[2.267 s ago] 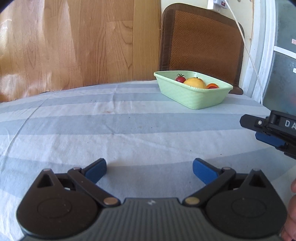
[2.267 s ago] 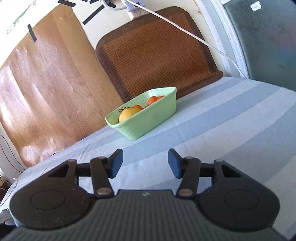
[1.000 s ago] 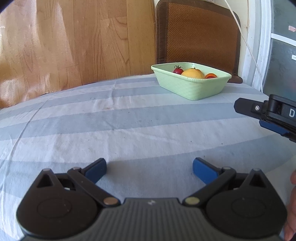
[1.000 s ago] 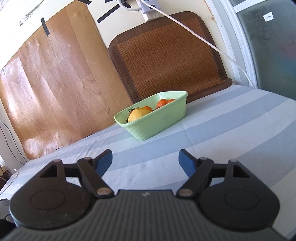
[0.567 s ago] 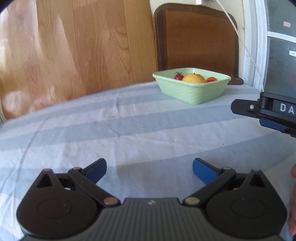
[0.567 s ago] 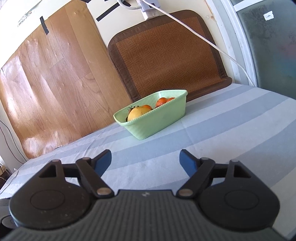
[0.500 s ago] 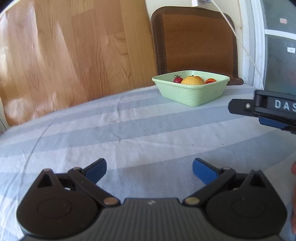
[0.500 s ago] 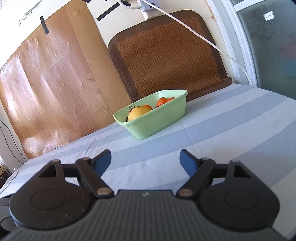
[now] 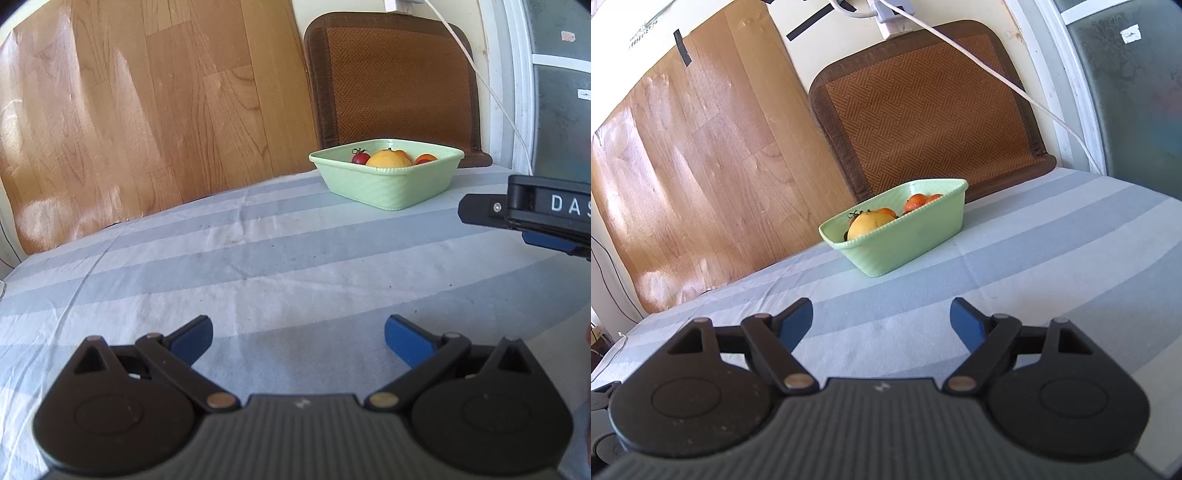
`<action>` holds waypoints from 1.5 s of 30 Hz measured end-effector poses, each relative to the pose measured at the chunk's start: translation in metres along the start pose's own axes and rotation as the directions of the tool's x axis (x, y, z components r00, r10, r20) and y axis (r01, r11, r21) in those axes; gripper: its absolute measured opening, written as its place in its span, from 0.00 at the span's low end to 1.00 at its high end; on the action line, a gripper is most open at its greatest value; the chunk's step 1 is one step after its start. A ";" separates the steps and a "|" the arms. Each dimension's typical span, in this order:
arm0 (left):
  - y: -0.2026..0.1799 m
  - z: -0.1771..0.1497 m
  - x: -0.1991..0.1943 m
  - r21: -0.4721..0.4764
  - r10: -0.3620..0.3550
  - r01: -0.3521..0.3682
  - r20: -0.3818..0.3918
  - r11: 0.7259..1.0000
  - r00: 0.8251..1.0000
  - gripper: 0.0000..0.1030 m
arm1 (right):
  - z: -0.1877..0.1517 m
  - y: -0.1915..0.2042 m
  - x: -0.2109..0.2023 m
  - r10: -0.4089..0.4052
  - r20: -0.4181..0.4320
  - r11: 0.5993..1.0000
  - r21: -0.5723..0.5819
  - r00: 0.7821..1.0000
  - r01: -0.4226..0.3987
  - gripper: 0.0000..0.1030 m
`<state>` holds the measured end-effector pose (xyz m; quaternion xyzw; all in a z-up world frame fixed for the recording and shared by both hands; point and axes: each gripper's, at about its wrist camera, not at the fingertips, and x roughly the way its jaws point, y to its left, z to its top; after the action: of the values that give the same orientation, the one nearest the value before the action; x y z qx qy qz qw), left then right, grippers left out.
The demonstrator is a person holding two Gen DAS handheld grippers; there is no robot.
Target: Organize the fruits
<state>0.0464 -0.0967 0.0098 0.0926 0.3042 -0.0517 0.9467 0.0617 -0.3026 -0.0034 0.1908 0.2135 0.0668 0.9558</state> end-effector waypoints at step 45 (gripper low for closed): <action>0.002 0.000 -0.002 -0.009 -0.002 0.002 0.005 1.000 1.000 1.00 | 0.001 0.001 0.000 -0.002 0.007 1.000 -0.013 1.000 0.002 0.82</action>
<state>0.0454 -0.0948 0.0109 0.0880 0.3021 -0.0513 0.9478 0.0620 -0.3025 -0.0019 0.1845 0.2097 0.0667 0.9579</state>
